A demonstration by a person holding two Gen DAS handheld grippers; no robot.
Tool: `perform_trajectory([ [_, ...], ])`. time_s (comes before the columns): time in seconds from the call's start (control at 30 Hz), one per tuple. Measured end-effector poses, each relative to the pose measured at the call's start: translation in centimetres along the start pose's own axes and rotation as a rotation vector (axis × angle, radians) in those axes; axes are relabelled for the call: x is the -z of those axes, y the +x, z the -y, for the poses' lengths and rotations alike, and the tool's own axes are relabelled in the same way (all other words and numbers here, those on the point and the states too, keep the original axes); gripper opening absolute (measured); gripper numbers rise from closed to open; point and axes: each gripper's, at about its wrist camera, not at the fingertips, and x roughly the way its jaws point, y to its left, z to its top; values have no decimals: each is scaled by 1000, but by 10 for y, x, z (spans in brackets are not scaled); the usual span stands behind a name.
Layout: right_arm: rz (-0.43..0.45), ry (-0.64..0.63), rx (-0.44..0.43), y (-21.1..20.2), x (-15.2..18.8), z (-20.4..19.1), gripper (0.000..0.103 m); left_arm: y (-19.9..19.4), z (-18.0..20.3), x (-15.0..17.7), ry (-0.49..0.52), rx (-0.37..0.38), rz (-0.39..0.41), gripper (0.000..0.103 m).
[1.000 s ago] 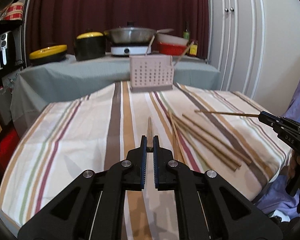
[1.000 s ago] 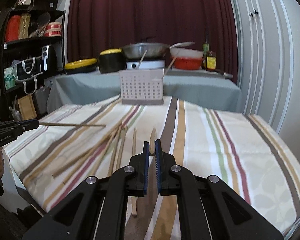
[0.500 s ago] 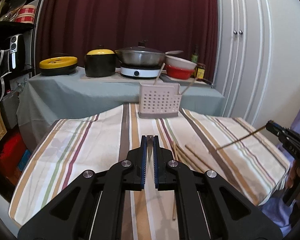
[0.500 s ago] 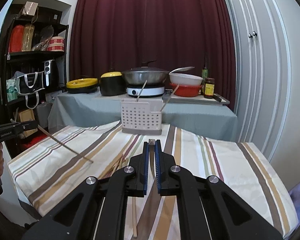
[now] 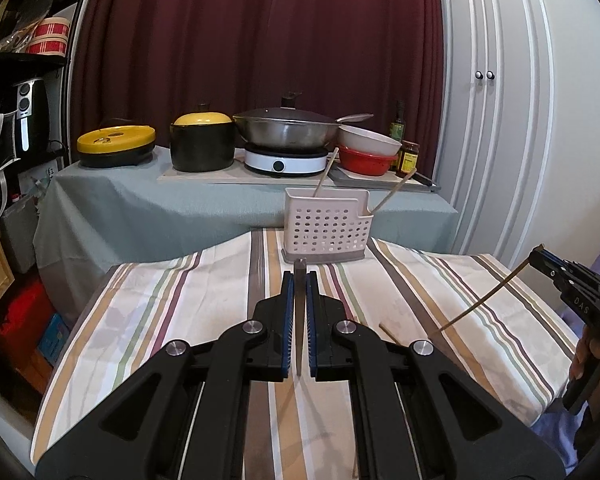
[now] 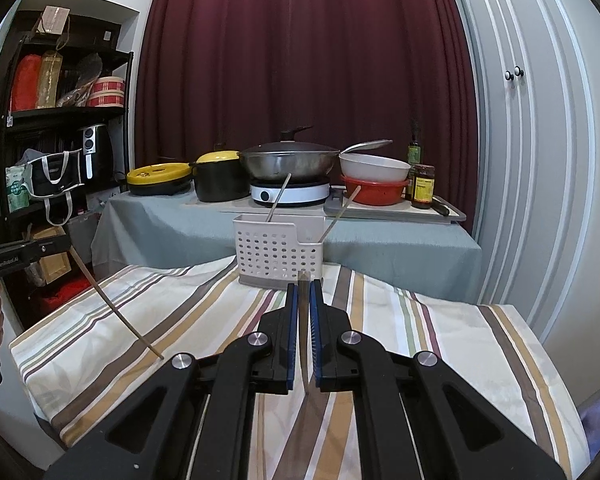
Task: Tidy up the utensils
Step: 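Lift both held chopsticks and carry them to the white holder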
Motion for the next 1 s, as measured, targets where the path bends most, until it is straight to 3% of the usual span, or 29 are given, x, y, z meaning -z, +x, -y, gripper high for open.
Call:
perform_trajectory([
  [0.5,36,16,-13,24,-19,1,7,22,-5,-17,-14,5,26,6],
  [0.77,88,-11,-45,43,-50,0,7,33,-12,-53,-21,33,60,6],
  [1.0,165,-40,-79,74,-96,0,7,52,-8,-99,31,48,114,6],
])
